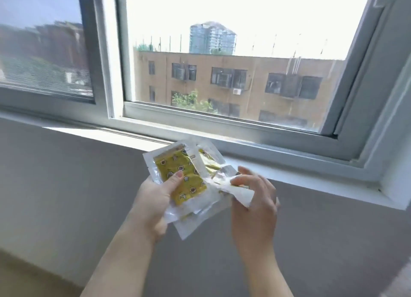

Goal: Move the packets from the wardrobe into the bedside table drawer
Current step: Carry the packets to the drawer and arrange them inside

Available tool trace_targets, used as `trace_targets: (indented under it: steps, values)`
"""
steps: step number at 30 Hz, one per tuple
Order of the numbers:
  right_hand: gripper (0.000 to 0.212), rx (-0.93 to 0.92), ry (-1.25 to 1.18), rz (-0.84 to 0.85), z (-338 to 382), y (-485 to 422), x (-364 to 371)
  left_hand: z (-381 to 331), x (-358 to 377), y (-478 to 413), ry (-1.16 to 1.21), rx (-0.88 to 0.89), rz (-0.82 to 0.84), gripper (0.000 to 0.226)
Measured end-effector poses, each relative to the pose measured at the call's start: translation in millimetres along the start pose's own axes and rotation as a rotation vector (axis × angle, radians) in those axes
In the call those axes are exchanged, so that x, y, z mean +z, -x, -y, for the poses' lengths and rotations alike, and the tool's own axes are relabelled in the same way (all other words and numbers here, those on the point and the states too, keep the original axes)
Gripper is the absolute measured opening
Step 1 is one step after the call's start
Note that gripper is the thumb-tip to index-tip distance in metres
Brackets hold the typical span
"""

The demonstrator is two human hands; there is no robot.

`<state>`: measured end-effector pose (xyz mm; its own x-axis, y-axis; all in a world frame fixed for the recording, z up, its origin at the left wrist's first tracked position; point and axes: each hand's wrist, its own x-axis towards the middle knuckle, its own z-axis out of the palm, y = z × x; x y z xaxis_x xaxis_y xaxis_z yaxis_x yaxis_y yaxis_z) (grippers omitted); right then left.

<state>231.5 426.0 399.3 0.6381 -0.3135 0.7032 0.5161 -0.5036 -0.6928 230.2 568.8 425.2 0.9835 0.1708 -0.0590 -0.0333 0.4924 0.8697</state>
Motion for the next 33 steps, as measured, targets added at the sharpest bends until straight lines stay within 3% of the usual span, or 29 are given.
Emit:
trace_targets:
  steps: [3,8,12,15,17,20,25,29,33]
  values:
    - [0.060,-0.108,-0.021,-0.012,34,11,71,-37,-53,-15,-0.019,0.085,-0.108,0.027]
    - [0.081,-0.081,-0.306,0.452,84,41,181,-86,-146,-30,-0.092,0.179,-0.313,0.016]
    - [0.080,-0.130,-0.356,0.760,105,62,252,-110,-212,-36,0.009,0.202,-0.518,0.025]
    - [0.080,-0.217,-0.414,0.927,114,72,300,-125,-242,-44,0.148,0.189,-0.464,0.058]
    - [0.072,-0.208,-0.488,1.032,120,76,328,-133,-254,-54,0.111,0.221,-0.483,0.052]
    - [0.055,-0.069,-0.759,1.090,126,68,366,-145,-276,-80,0.044,0.323,-0.655,0.019]
    - [0.073,0.489,-1.197,1.201,127,35,443,-170,-310,-125,0.047,0.362,-0.841,0.014]
    - [0.078,0.599,-1.165,1.357,138,46,506,-183,-343,-145,0.054,0.397,-0.932,0.021]
    - [0.055,0.604,-1.161,1.503,163,75,555,-195,-386,-146,0.070,0.406,-1.044,0.016]
